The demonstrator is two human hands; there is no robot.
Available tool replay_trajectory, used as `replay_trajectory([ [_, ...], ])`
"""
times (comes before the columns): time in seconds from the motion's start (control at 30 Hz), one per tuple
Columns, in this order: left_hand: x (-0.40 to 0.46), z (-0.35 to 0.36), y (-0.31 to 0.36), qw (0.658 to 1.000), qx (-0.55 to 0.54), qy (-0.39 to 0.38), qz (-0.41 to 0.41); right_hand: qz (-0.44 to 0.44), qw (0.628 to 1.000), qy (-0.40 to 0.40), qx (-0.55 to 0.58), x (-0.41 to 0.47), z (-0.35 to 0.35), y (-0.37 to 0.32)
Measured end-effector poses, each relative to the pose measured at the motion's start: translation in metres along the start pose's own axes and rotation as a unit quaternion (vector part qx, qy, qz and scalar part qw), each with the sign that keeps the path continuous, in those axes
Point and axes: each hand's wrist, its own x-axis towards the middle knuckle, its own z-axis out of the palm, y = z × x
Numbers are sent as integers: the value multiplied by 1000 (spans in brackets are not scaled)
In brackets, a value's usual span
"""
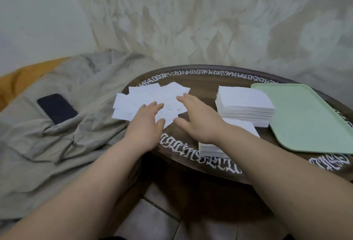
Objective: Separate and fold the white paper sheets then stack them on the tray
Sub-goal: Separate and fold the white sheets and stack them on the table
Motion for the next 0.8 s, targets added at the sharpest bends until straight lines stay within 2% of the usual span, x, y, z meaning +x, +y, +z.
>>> replay_trajectory([
  [0.2,42,-19,-65,998,56,-1,-39,33,994,-104,-14,85,29,-5],
  [0.43,78,-3,-97,977,194,-87,-21,84,983,-143,-74,151,64,5],
  [0.5,80,0,-99,974,200,-101,-22,93,978,-155,-109,153,67,8],
  [0.63,75,-2,-100,982,182,-53,-13,63,975,-157,-142,134,59,11],
  [0.73,69,0,-96,986,160,-45,2,41,971,-151,-182,120,52,14],
  [0.8,66,3,-93,988,148,-46,-2,44,973,-151,-167,119,50,17],
])
